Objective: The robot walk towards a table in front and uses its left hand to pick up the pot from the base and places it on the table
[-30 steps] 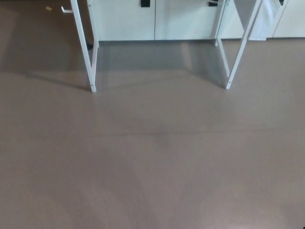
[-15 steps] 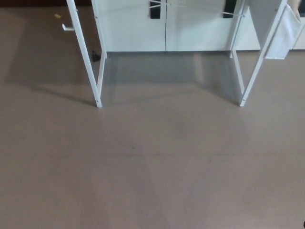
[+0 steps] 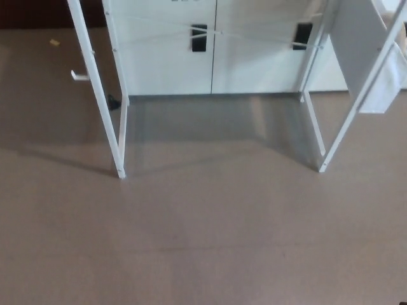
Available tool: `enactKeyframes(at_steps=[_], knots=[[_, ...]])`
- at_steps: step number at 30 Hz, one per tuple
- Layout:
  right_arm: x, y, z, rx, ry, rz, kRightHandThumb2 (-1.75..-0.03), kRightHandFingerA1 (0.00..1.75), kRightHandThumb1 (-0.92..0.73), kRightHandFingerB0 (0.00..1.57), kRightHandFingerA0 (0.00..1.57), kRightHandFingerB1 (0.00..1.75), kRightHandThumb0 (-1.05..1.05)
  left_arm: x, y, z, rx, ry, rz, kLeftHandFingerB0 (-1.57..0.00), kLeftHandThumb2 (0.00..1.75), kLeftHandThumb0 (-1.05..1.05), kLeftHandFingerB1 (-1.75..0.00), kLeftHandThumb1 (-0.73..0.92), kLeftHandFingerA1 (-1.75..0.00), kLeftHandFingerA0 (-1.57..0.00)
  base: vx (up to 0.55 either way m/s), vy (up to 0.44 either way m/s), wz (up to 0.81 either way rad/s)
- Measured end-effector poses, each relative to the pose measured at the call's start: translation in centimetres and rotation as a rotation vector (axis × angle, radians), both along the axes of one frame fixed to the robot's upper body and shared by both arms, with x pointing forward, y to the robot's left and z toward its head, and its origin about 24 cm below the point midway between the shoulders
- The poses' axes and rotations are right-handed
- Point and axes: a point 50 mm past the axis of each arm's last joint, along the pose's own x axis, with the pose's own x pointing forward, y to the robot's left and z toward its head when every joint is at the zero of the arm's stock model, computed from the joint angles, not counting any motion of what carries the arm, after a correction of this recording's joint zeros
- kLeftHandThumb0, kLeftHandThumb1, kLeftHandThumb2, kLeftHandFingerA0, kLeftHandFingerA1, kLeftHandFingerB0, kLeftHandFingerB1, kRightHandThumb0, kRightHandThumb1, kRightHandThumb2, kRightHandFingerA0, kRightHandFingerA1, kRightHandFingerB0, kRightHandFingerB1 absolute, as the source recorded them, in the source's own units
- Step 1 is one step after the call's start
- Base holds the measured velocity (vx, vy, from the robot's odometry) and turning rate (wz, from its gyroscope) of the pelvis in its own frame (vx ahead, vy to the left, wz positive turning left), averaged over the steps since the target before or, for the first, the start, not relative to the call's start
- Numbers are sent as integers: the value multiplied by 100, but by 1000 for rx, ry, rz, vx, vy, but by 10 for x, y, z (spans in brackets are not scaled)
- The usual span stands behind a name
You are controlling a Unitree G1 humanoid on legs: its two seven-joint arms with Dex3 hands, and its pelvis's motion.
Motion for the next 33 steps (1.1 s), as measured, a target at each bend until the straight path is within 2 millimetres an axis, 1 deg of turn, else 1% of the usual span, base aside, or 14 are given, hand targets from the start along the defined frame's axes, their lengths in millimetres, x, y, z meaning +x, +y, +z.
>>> enactKeyframes(at_steps=[2,6,7,8,12,18,21,22,23,25,28,31,32,33], knots=[[0,0,0,0,0,0,-55,44,-51,36,39,41,-28,-1,1,0,1,5,1,-12,84,-20,-46,37,-58,-37,271,58,8],[0,0,0,0,2,1,-55,44,-51,35,39,41,-29,-3,2,0,5,11,1,-11,85,-21,-46,38,-57,-35,267,-37,13],[-1,0,-1,0,4,2,-55,45,-52,36,41,41,-28,-4,2,0,5,14,1,-24,56,-25,-30,55,-38,-44,335,-117,10],[-2,0,-1,-1,7,3,-55,46,-51,36,41,42,-28,-5,2,0,5,17,1,-11,85,-20,-46,39,-57,-34,394,-118,20],[2,-2,2,-13,-4,9,-55,46,-51,37,42,42,-28,2,0,1,2,-1,-10,-11,85,-20,-46,39,-58,-38,287,-275,14],[3,0,1,-21,-1,20,-55,45,-52,37,40,42,-29,-1,0,0,4,8,-12,-11,85,-21,-46,38,-58,-39,275,-30,-11],[2,0,1,-22,5,26,-55,45,-53,37,40,42,-26,-4,0,0,5,15,-10,-12,84,-21,-46,37,-59,-39,302,78,-20],[2,0,0,-22,7,26,-56,44,-53,38,40,42,-25,-5,0,-1,5,16,-10,-13,83,-21,-46,36,-57,-36,368,181,-24],[2,1,0,-20,7,25,-56,45,-54,38,39,42,-25,-4,1,0,6,16,-9,-12,84,-22,-46,37,-57,-35,369,176,101],[5,4,0,-15,-2,29,-56,45,-54,38,39,42,-25,1,3,2,16,1,-14,-12,84,-22,-46,37,-57,-35,336,141,-29],[6,4,0,-16,-3,31,-56,44,-54,36,40,41,-25,3,5,4,25,-6,-18,-14,84,-22,-47,37,-60,-41,310,156,2],[5,4,0,-15,-3,31,-55,44,-54,35,38,41,-25,2,5,4,26,-4,-18,-13,85,-21,-47,38,-59,-39,225,118,7],[5,5,0,-15,-3,32,-56,44,-54,37,40,41,-26,2,6,4,28,-3,-18,-26,56,-27,-31,54,-41,-52,214,51,7],[5,5,0,-14,-2,31,-56,44,-54,37,40,41,-26,2,6,4,29,-2,-18,-26,56,-27,-31,54,-41,-52,189,31,7]])
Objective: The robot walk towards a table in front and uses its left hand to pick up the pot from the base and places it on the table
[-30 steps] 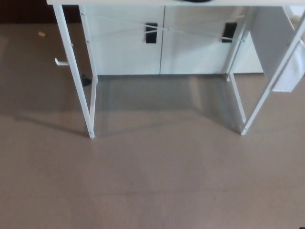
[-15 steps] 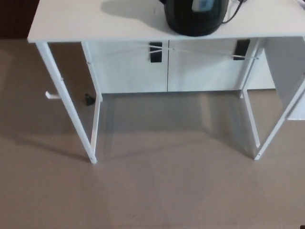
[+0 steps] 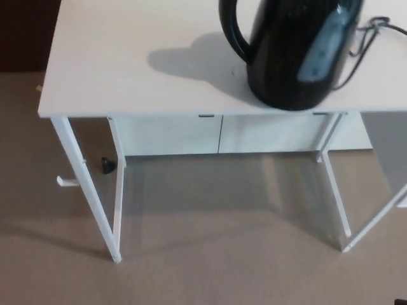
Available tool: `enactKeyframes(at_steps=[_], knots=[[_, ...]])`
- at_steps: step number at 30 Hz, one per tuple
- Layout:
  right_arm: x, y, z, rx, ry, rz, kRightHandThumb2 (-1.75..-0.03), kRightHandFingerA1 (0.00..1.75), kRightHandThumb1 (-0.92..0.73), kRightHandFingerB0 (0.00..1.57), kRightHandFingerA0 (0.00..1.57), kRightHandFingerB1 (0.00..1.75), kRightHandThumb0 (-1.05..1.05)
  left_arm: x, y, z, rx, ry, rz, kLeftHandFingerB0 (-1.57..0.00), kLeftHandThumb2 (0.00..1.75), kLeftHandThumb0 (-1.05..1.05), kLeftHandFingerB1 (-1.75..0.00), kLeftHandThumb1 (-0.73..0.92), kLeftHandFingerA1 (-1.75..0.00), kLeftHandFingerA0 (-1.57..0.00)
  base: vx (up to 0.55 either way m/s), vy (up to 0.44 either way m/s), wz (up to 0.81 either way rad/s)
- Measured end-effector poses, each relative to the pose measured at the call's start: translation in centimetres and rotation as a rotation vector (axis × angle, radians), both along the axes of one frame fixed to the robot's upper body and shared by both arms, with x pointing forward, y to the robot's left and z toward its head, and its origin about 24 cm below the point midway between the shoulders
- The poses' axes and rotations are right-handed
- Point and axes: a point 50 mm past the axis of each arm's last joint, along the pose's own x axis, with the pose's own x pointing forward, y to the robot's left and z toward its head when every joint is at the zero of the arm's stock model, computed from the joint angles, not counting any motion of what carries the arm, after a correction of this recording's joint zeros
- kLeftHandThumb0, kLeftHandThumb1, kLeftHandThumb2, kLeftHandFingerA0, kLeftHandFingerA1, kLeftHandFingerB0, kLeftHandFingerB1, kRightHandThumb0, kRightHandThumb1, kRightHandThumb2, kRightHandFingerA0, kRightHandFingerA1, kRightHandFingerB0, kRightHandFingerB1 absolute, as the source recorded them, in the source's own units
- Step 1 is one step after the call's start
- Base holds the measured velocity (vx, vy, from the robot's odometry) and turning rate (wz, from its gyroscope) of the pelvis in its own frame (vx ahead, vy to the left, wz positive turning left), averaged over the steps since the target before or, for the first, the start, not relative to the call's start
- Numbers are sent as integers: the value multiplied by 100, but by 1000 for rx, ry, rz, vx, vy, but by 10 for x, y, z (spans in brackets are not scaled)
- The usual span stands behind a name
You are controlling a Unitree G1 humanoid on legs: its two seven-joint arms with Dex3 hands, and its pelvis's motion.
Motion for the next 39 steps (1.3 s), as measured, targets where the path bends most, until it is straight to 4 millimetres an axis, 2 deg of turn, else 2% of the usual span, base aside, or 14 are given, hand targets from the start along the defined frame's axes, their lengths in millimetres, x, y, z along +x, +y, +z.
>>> enactKeyframes(at_steps=[8,9,10,11,23,24,26,27,28,30,31,33,34,39], knots=[[-1,4,-2,3,9,15,-56,43,-53,36,39,40,-28,-7,1,0,16,21,2,-28,56,-26,-32,55,-40,-51,230,-105,13],[0,4,-2,2,8,18,-56,44,-53,36,40,41,-28,-4,2,0,20,13,0,-15,85,-21,-47,39,-59,-40,214,-163,5],[0,5,-2,1,9,22,-56,44,-53,36,40,41,-28,-4,2,0,21,13,1,-15,85,-21,-47,39,-59,-40,212,-152,-8],[0,5,-2,0,9,23,-55,45,-52,37,40,42,-29,-5,2,0,21,14,1,-28,56,-27,-32,55,-40,-52,198,-143,-4],[7,9,-1,9,-7,34,-56,44,-53,37,39,41,-31,4,4,4,36,-2,-11,-28,56,-27,-32,54,-42,-53,122,40,-5],[9,9,0,8,-11,35,-55,43,-53,38,38,41,-31,5,5,4,39,-4,-12,-14,86,-21,-47,38,-62,-47,106,97,3],[11,9,0,8,-16,36,-55,43,-53,38,37,41,-32,6,6,6,44,-7,-12,-14,86,-21,-47,38,-62,-48,105,65,3],[12,9,1,7,-17,37,-55,45,-52,38,41,41,-32,6,6,5,45,-6,-11,-24,60,-31,-33,55,-44,-55,73,25,8],[11,9,1,7,-17,37,-55,45,-52,39,41,42,-33,6,6,5,46,-6,-11,-13,86,-20,-47,39,-62,-47,83,3,5],[11,9,0,7,-16,36,-55,46,-51,38,42,43,-33,6,6,6,47,-8,-11,-13,86,-20,-47,39,-63,-49,84,-37,6],[10,9,0,7,-15,36,-55,46,-51,38,43,43,-34,6,7,6,47,-8,-11,-26,59,-30,-33,54,-44,-59,74,-82,3],[10,9,0,8,-14,36,-55,45,-53,38,42,41,-31,7,7,6,49,-9,-11,-26,60,-30,-33,55,-44,-58,61,-119,2],[11,9,0,8,-15,38,-56,44,-53,37,41,41,-31,8,8,7,50,-11,-11,-14,86,-21,-47,39,-62,-48,64,-146,7],[15,8,3,1,-24,40,-55,45,-53,38,42,41,-31,10,7,7,50,-16,-14,-26,60,-30,-34,55,-45,-58,24,-219,2]])
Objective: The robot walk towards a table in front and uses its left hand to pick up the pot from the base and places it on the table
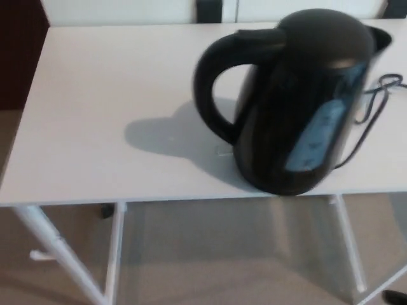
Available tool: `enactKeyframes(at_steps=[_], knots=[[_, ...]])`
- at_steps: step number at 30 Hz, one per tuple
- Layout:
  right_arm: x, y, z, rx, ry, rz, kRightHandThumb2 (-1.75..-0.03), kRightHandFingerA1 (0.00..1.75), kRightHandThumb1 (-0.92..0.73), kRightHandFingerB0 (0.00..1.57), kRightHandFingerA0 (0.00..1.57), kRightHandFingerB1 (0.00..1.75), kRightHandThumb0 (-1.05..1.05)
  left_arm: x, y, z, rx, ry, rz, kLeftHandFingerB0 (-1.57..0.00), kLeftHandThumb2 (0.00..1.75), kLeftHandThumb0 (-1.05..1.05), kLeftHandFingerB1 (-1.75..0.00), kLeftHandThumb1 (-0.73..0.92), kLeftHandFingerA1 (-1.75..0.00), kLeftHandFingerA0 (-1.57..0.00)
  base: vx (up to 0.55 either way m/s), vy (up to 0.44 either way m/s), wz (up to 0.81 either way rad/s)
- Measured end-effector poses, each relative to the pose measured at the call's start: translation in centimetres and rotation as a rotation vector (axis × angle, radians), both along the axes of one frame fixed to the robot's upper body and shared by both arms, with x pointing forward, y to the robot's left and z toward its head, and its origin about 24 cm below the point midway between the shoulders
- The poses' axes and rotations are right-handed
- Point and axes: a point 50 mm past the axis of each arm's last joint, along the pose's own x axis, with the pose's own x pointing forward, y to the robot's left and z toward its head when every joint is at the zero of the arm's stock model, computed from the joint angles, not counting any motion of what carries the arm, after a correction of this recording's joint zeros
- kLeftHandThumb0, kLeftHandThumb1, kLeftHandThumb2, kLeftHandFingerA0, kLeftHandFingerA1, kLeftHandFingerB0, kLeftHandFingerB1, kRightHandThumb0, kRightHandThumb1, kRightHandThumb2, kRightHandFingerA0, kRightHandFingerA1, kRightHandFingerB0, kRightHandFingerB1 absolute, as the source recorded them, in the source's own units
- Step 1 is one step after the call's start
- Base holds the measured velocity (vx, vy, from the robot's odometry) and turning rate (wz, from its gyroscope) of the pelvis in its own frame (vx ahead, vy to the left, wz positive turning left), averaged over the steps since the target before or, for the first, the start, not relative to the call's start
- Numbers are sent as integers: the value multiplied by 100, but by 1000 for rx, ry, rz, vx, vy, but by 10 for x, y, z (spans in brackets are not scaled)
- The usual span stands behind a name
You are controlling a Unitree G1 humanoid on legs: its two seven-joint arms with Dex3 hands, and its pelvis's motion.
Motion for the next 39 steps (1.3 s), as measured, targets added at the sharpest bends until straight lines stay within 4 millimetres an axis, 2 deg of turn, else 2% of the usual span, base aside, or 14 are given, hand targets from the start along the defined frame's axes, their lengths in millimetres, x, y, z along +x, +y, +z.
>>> enactKeyframes(at_steps=[3,8,10,12,16,19,21,28,38,39], knots=[[1,-2,1,-6,-1,-6,-55,45,-53,37,39,42,-27,4,-1,0,-2,-8,-3,-28,56,-26,-32,54,-43,-60,14,-132,-4],[5,-3,3,-3,-12,-11,-55,46,-52,38,42,42,-30,8,-1,1,-3,-22,-2,-27,60,-33,-35,54,-45,-61,17,20,-6],[5,-3,3,-2,-11,-11,-55,45,-53,38,41,42,-31,7,-1,1,-4,-20,-1,-28,56,-27,-32,55,-43,-62,26,69,0],[8,-2,4,-3,-16,-10,-56,44,-53,37,40,42,-29,9,-3,0,-8,-21,-4,-27,61,-31,-34,55,-46,-61,33,180,24],[10,2,3,8,-18,-2,-56,46,-54,39,42,43,-27,11,2,4,10,-27,-1,-29,56,-29,-32,54,-43,-61,22,110,16],[14,2,4,6,-29,-2,-56,46,-54,38,39,43,-26,13,2,4,10,-30,-2,-29,59,-36,-35,52,-45,-60,17,-4,4],[14,2,5,7,-30,-4,-55,47,-52,39,42,43,-30,14,2,4,11,-31,-2,-31,56,-28,-33,54,-43,-59,0,0,0],[5,1,1,5,-6,-8,-55,45,-52,39,43,42,-30,7,0,1,7,-12,0,-31,56,-28,-33,54,-43,-63,0,0,0],[7,2,2,4,-7,3,-55,46,-52,38,43,42,-30,7,0,1,8,-4,-3,-31,56,-27,-33,55,-44,-63,0,0,0],[7,2,1,4,-6,4,-55,46,-52,38,43,42,-29,6,0,1,9,-3,-3,-30,60,-32,-35,54,-46,-62,0,0,0]])
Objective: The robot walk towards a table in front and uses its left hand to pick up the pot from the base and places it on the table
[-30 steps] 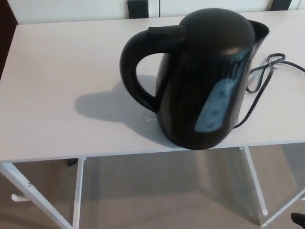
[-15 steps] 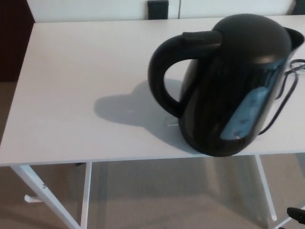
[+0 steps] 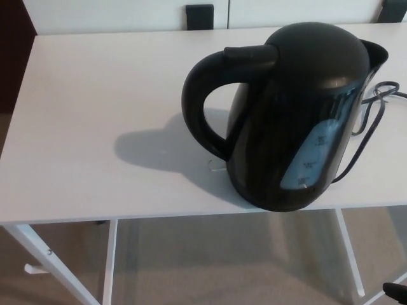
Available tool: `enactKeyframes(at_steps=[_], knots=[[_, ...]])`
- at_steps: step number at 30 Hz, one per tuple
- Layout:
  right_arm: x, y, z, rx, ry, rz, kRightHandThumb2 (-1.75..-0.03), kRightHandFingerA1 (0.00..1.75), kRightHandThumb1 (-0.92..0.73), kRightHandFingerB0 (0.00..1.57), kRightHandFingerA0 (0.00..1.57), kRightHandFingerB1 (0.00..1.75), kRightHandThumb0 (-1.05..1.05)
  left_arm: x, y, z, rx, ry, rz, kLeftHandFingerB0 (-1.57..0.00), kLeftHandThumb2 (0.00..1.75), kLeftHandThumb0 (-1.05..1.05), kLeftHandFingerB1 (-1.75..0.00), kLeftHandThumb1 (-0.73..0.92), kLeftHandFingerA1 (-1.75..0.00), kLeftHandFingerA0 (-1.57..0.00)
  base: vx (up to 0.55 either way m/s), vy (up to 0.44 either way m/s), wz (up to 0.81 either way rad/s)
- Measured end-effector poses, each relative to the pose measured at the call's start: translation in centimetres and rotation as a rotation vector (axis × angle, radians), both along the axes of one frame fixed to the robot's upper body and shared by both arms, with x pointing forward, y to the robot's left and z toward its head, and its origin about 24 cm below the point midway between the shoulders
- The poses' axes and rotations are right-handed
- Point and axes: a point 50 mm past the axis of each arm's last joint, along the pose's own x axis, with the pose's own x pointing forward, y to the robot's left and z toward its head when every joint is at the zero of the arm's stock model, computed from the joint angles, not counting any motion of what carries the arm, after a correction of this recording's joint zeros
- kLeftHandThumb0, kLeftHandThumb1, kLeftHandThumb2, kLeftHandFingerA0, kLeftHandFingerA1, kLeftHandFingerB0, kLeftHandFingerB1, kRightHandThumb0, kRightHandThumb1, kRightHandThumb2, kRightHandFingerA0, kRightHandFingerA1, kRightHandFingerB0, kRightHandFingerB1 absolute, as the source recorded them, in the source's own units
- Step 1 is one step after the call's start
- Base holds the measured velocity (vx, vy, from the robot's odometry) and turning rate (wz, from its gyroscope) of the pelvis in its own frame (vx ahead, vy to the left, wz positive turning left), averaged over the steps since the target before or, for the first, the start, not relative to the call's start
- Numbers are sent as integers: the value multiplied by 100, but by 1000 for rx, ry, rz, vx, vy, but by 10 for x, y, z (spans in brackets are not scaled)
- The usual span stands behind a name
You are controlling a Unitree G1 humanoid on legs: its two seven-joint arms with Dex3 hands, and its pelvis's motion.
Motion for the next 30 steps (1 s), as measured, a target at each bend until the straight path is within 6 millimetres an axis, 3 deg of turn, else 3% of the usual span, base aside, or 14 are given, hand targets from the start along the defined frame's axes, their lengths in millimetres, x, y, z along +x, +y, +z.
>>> enactKeyframes(at_steps=[5,6,7,8,15,18,21,24,26,30], knots=[[-6,-1,-2,0,13,-4,-55,46,-53,39,44,42,-29,-3,0,-1,0,8,1,-30,60,-32,-36,54,-46,-60,0,0,0],[-5,-1,-2,0,12,-3,-55,45,-53,39,43,42,-30,-2,0,0,0,5,0,-30,56,-25,-33,55,-45,-66,0,0,0],[-4,0,-1,0,9,-2,-55,45,-52,38,42,42,-30,0,0,0,0,1,-1,-17,87,-20,-49,38,-67,-58,0,0,0],[-3,0,-1,-1,6,0,-55,46,-52,38,43,42,-29,2,1,1,1,-5,-2,-29,56,-27,-33,53,-45,-68,0,0,0],[1,0,0,-1,-4,4,-55,46,-52,38,43,42,-26,2,15,10,15,-21,36,-24,56,-24,-31,54,-42,-53,0,0,0],[3,0,1,0,-8,3,-55,47,-52,37,43,42,-29,-5,39,26,45,-61,131,-22,59,-27,-32,53,-43,-51,0,0,0],[3,0,1,1,-9,2,-55,47,-52,38,43,42,-29,-17,66,47,90,-116,236,-20,57,-29,-29,54,-36,-34,0,0,0],[4,0,2,1,-8,2,-55,48,-52,38,44,43,-30,-23,86,67,127,-189,322,-22,57,-23,-30,55,-35,-34,0,0,0],[8,1,3,1,-17,6,-55,47,-51,37,43,42,-29,-15,101,92,183,-312,351,-25,58,-26,-31,55,-35,-38,0,0,0],[11,2,4,2,-25,11,-55,47,-52,36,43,42,-27,2,108,123,259,-457,325,-27,56,-28,-32,52,-36,-45,0,0,0]])
